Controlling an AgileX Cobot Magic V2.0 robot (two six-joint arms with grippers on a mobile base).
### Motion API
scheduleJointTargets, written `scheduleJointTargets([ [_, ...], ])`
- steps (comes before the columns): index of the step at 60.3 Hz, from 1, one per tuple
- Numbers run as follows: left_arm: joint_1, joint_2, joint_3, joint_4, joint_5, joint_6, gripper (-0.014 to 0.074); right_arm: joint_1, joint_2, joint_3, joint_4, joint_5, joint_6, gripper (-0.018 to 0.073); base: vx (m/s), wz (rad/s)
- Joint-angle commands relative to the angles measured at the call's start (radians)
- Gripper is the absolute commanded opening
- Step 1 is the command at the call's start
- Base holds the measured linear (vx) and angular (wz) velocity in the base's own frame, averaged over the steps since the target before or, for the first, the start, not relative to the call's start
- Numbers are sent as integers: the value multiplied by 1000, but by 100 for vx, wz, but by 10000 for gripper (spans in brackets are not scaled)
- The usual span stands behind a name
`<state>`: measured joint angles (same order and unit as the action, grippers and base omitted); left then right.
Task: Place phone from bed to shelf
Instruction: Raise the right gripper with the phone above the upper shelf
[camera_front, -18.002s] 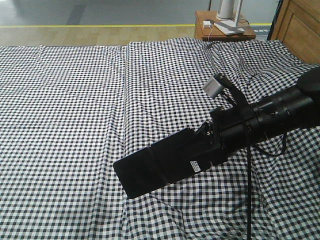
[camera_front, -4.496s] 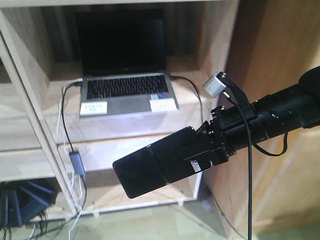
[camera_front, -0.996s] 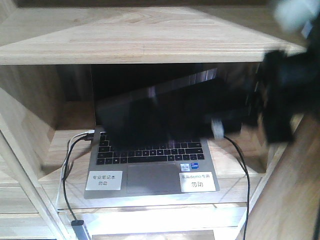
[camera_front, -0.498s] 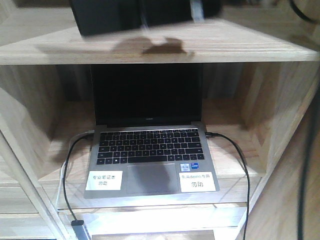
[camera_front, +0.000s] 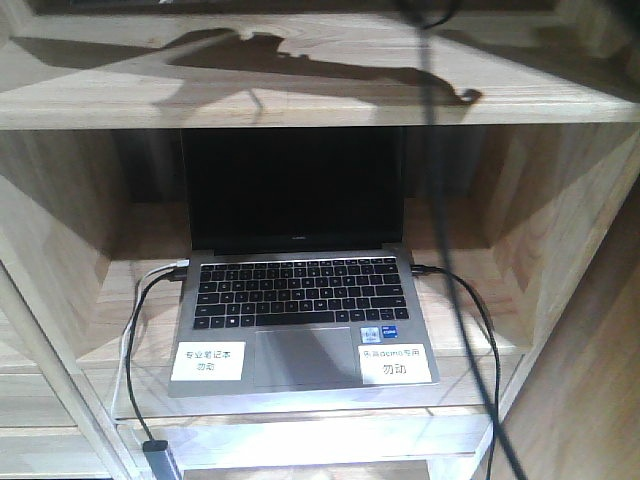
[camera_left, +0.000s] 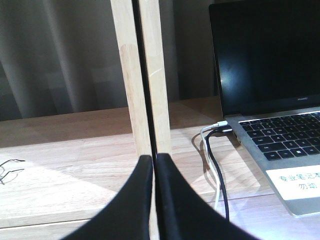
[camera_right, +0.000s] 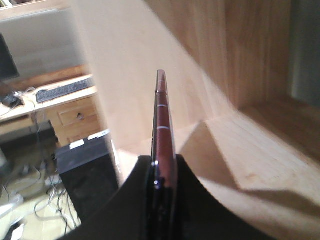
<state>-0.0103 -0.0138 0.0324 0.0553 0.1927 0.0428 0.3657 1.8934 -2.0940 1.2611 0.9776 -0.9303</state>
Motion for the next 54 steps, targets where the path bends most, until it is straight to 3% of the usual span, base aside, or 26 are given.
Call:
scheduleJointTargets([
  [1,-2,-10,-26,-5,-70,-4,1,10,-12,-39,80,-102,-8,-1,0,0],
  [54,-2,-10,-26,-5,-70,-4,1,12,101,-38,80,-224,-42,1,0,0],
])
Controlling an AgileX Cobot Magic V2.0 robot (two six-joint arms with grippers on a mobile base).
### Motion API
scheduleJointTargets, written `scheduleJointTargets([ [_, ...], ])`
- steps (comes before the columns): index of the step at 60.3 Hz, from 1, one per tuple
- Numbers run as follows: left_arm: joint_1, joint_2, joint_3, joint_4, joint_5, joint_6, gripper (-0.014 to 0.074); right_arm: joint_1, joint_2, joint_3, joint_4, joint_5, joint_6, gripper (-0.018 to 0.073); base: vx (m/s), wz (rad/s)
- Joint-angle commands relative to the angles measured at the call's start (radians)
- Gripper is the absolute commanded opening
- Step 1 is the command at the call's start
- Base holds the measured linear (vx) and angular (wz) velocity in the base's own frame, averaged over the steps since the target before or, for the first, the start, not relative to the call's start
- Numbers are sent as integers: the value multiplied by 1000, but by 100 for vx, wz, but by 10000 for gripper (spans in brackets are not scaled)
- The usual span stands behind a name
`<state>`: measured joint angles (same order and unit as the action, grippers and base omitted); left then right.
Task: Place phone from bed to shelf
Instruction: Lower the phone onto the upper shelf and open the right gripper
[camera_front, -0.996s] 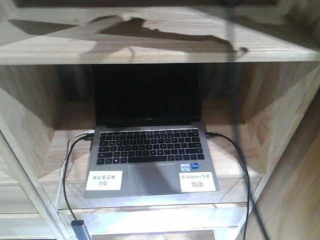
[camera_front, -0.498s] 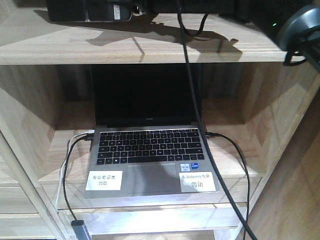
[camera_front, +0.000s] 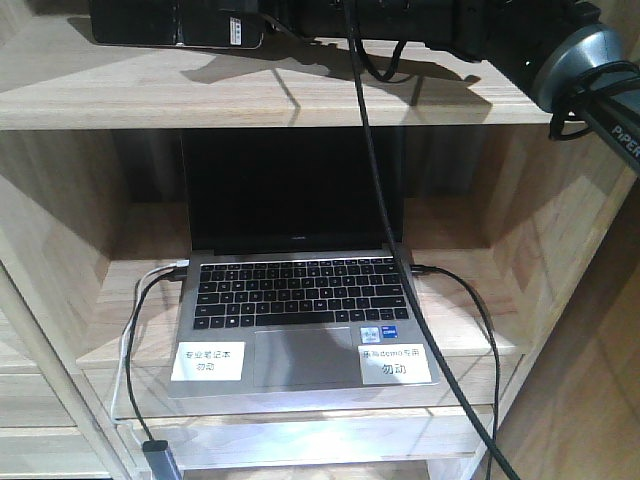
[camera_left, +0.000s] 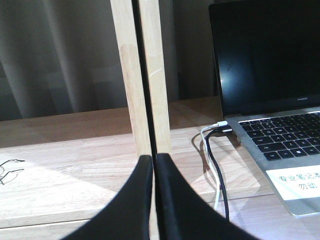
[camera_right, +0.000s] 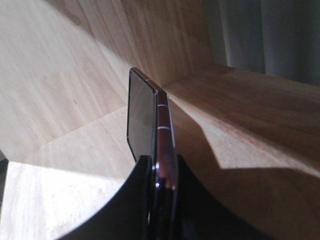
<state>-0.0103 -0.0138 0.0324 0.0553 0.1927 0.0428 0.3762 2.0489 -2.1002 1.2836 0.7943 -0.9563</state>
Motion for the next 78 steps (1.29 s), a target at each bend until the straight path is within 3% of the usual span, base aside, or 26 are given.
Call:
scheduleJointTargets([
  [1,-2,-10,-26,-5,-70,-4,1,1,-54,-32,57,-41,-17,2,0,0],
  [22,-2,-10,-26,-5,-70,-4,1,1,-54,-32,57,-53,-29,101,0,0],
  [31,-2,-10,-26,-5,-70,-4,1,1,-54,-32,55,-70,-41,221,0,0],
  [44,-2,-10,-26,-5,-70,-4,1,1,-54,-32,2,-104,-41,501,0,0],
  [53,-2,-10,-26,-5,-70,-4,1,1,-54,-32,-30,-106,-41,641,0,0],
  [63,-2,-10,-26,-5,-70,-4,1,1,-54,-32,-30,-106,-41,666,0,0],
  [78,-2,-10,-26,-5,-70,-4,1,1,-67,-55,-75,-104,-37,623,0,0],
])
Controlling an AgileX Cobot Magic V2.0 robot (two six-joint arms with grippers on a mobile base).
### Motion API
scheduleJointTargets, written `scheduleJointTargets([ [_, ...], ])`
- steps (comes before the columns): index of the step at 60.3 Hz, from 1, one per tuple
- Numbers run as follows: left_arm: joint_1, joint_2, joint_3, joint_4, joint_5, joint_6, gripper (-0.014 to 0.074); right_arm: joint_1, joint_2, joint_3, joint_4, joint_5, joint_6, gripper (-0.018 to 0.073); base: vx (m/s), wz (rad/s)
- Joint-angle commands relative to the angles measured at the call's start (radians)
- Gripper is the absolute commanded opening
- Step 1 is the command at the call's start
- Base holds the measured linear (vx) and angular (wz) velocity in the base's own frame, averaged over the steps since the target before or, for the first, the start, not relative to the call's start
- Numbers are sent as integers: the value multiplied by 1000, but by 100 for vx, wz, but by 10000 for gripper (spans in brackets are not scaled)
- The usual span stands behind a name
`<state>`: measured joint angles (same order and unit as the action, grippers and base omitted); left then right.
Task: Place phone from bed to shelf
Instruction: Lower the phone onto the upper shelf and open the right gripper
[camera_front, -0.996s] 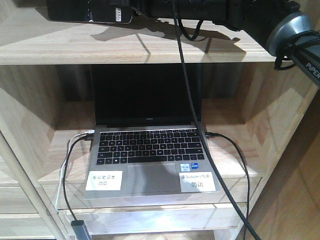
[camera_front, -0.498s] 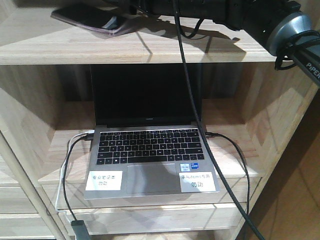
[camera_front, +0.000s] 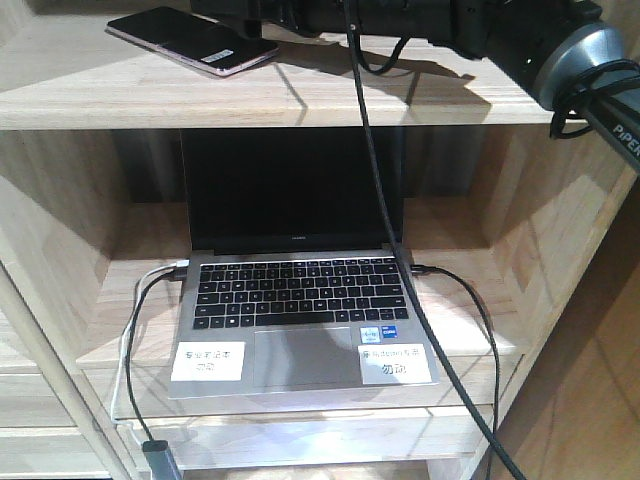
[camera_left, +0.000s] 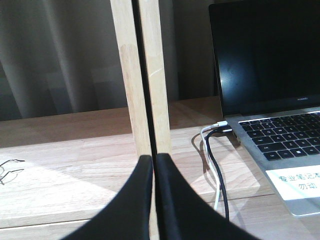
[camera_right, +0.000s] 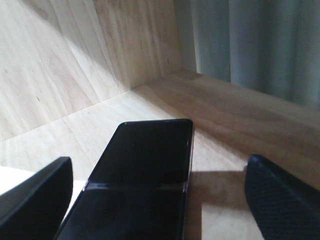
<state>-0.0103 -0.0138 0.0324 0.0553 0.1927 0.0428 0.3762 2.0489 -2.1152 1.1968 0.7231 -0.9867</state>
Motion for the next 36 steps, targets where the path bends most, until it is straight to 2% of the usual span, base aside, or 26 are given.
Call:
scheduleJointTargets([
  [1,-2,-10,-26,-5,-70,-4,1,1,-70,-40,8,-33,-7,618,0,0],
  [11,-2,-10,-26,-5,-70,-4,1,1,-108,-40,-61,-33,13,535,0,0],
  [17,-2,-10,-26,-5,-70,-4,1,1,-136,-40,-131,-35,70,449,0,0],
  [28,-2,-10,-26,-5,-70,-4,1,1,-187,-40,-279,-34,203,178,0,0],
  [33,-2,-10,-26,-5,-70,-4,1,1,-208,-40,-334,-34,273,15,0,0],
  [36,-2,-10,-26,-5,-70,-4,1,1,-220,-38,-361,-34,306,-14,0,0],
])
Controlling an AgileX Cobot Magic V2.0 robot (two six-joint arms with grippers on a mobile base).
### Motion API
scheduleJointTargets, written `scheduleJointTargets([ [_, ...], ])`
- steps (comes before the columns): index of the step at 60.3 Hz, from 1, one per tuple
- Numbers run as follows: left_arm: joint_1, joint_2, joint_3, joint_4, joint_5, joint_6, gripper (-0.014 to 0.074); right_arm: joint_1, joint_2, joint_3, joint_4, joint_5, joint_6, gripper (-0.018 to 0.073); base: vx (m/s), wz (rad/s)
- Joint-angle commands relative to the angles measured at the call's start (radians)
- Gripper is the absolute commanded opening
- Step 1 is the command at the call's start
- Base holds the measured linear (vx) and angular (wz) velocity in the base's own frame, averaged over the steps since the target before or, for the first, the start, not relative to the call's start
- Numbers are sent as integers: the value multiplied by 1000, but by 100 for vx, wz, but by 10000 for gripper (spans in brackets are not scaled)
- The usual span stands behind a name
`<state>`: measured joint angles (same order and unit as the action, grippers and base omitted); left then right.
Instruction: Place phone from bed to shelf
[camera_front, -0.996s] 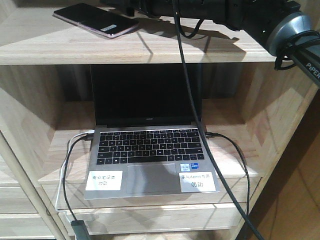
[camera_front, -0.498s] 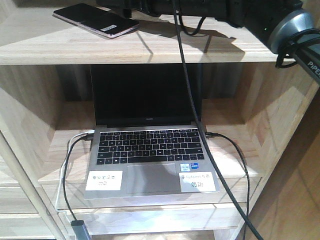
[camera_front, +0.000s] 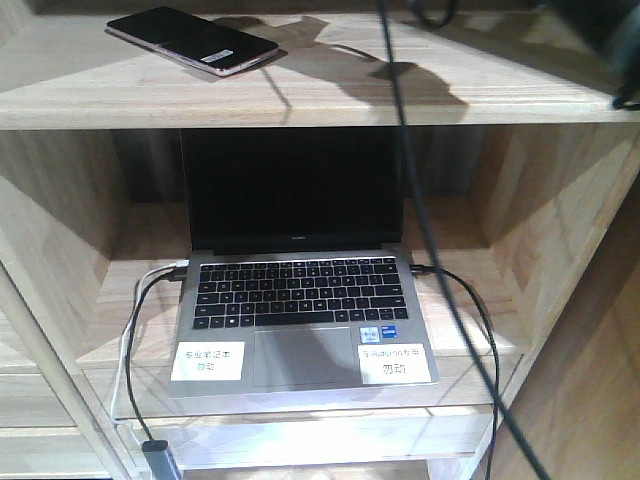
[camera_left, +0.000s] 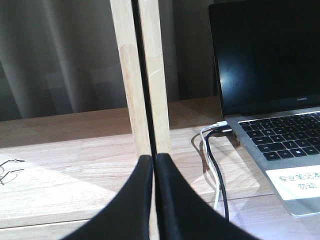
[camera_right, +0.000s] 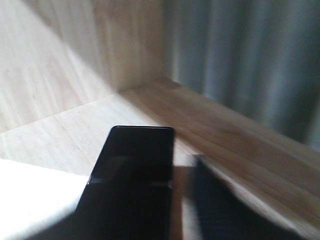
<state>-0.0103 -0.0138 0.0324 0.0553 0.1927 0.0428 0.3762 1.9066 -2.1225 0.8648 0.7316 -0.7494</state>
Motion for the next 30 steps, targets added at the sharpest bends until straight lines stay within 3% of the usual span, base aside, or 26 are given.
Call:
scheduleJointTargets([
  [1,-2,-10,-26,-5,-70,-4,1,1,-81,-31,-33,-42,77,-13,0,0],
  [13,-2,-10,-26,-5,-70,-4,1,1,-153,78,-71,-81,110,-3,0,0],
  [30,-2,-10,-26,-5,-70,-4,1,13,-398,462,-33,-322,-13,-3,0,0],
])
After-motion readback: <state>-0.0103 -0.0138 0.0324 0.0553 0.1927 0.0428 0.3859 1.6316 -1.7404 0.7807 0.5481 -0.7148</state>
